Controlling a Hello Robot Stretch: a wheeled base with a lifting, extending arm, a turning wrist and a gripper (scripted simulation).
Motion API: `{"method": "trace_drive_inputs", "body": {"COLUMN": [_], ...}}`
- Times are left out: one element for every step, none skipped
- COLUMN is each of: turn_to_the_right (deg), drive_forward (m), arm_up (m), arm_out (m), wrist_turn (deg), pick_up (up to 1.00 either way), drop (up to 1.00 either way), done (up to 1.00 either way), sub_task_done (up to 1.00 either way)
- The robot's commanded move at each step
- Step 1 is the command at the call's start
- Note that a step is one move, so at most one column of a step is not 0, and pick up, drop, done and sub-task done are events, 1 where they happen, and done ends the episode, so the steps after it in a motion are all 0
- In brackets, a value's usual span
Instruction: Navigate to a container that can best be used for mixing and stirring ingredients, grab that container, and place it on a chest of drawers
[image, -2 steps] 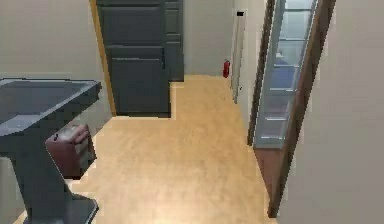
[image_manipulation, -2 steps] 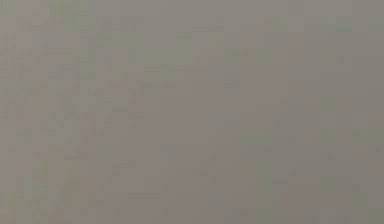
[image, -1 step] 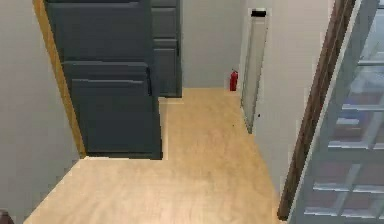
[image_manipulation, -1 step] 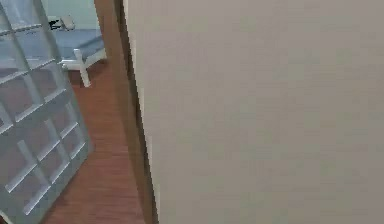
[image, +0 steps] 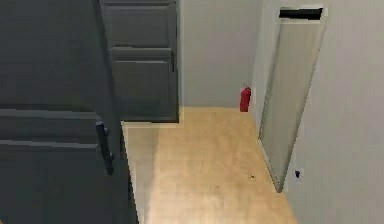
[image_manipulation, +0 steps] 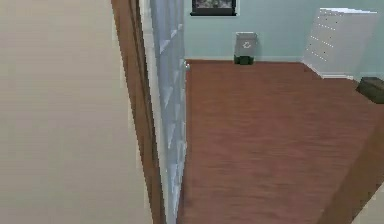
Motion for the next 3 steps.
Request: {"method": "trace_drive_inputs", "body": {"turn_to_the_right": [3.0, 27.0, 0.0], "drive_forward": [0.00, 0.00, 0.65], "arm_up": [0.00, 0.00, 0.00], "arm_out": [0.00, 0.00, 0.00], "wrist_turn": [0.0, 0.0, 0.0], "pick_up": [0.00, 0.00, 0.00], "drop": [0.00, 0.00, 0.00], "done": [0.00, 0.00, 0.00], "sub_task_done": [0.00, 0.00, 0.00]}}
